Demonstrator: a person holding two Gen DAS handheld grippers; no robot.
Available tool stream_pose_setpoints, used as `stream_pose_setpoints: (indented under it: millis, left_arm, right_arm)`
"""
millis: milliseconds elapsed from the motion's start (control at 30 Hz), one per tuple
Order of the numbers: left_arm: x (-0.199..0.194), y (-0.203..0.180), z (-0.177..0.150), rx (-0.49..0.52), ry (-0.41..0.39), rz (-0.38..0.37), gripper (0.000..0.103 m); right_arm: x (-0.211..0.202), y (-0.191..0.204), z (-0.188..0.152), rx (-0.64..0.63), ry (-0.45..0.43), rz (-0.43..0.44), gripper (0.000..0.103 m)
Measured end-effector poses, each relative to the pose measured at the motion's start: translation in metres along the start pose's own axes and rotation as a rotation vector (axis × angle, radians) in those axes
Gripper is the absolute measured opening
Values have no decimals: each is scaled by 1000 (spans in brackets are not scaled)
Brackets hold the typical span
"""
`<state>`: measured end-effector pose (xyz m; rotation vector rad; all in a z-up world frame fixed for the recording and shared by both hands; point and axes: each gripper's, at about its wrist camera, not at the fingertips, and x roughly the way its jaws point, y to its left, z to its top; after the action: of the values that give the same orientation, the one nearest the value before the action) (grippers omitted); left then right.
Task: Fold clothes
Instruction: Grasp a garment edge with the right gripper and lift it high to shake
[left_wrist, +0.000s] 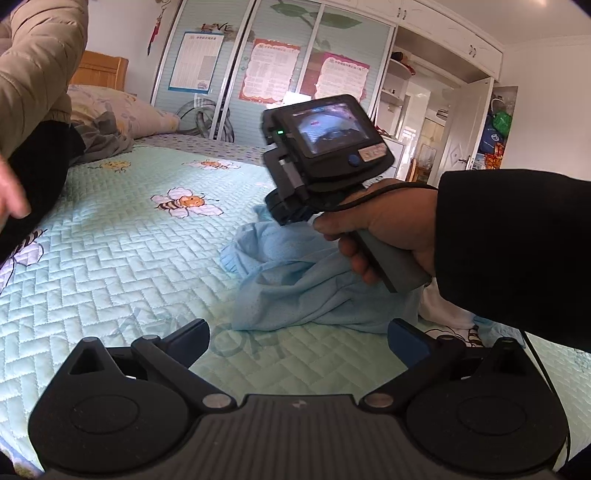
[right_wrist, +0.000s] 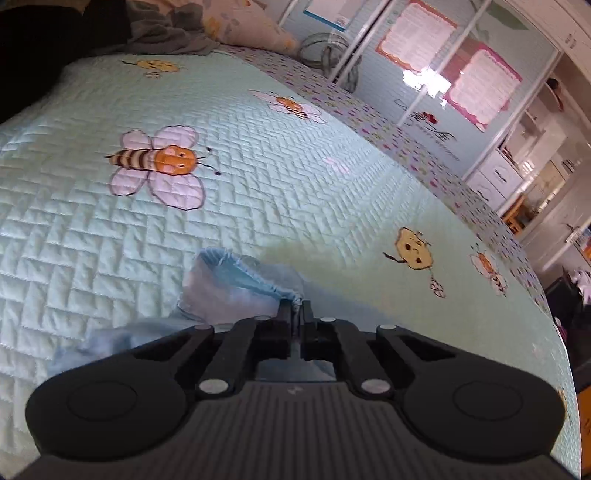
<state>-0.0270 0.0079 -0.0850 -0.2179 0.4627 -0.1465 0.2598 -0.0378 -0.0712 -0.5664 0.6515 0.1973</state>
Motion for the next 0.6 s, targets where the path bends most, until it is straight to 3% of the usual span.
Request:
stream_pose_setpoints:
  millis: [100,333,467,600]
  left_arm:
    - [0,2,0,-11,3,7,102]
    - [3,1,-1,-5,10,22,102]
    - [6,-1,-2,14,20,38,102]
    - [8,-5,-5,46,25,65,102]
  right_arm:
    - [3,-9,0,50,2,2,5]
    - [-26,-60,10,257,-111,21,4]
    - [-59,-126,34,401,-213,-13,4]
    - [-119,-216,62,516,-341,-85,4]
